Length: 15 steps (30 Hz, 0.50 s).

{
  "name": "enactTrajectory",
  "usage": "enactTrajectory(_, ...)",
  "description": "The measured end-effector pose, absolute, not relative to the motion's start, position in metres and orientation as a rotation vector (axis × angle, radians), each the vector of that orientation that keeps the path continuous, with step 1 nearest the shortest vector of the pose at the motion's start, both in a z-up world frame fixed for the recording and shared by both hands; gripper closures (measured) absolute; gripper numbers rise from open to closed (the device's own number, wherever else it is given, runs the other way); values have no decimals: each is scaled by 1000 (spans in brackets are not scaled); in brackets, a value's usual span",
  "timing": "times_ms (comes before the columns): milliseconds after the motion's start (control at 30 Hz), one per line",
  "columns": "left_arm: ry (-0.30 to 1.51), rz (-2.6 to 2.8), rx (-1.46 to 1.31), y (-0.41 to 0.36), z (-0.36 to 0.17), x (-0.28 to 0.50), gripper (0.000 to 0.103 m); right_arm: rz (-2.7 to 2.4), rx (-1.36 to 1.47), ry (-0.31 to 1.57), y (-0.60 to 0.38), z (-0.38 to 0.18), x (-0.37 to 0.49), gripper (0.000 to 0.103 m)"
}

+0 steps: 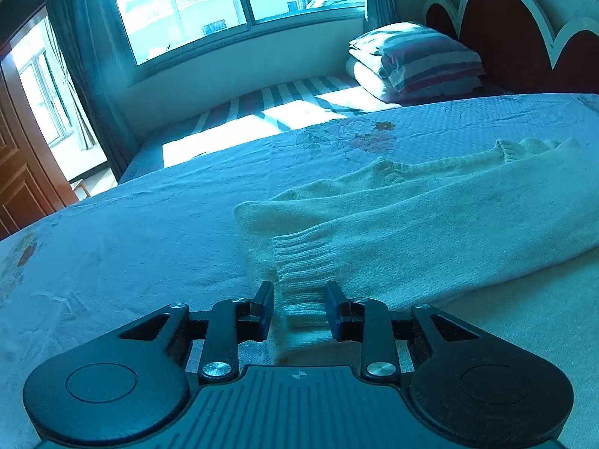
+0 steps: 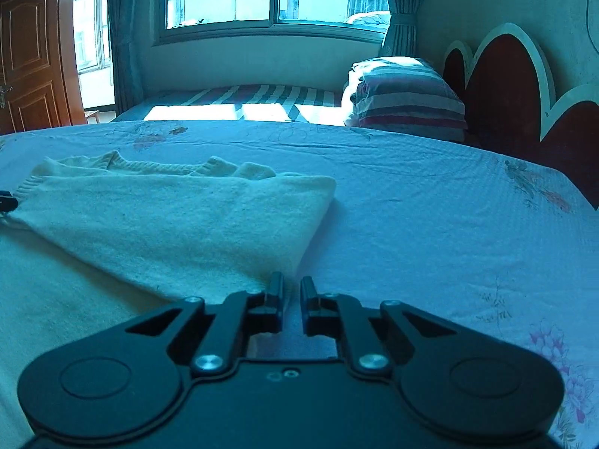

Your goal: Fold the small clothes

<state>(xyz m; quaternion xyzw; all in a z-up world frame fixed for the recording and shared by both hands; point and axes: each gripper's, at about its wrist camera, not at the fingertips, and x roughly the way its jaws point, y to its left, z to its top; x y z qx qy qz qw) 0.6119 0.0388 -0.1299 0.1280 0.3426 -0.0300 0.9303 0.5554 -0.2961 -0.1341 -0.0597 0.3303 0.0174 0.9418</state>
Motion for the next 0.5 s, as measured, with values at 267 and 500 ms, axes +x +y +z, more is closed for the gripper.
enactTrajectory(267, 711, -84, 124, 85, -101, 509, 36, 69, 176, 661, -359, -89, 495, 88)
enactTrajectory(500, 789, -182, -29, 111, -115, 411, 36, 92, 264, 722, -370, -85, 390, 86)
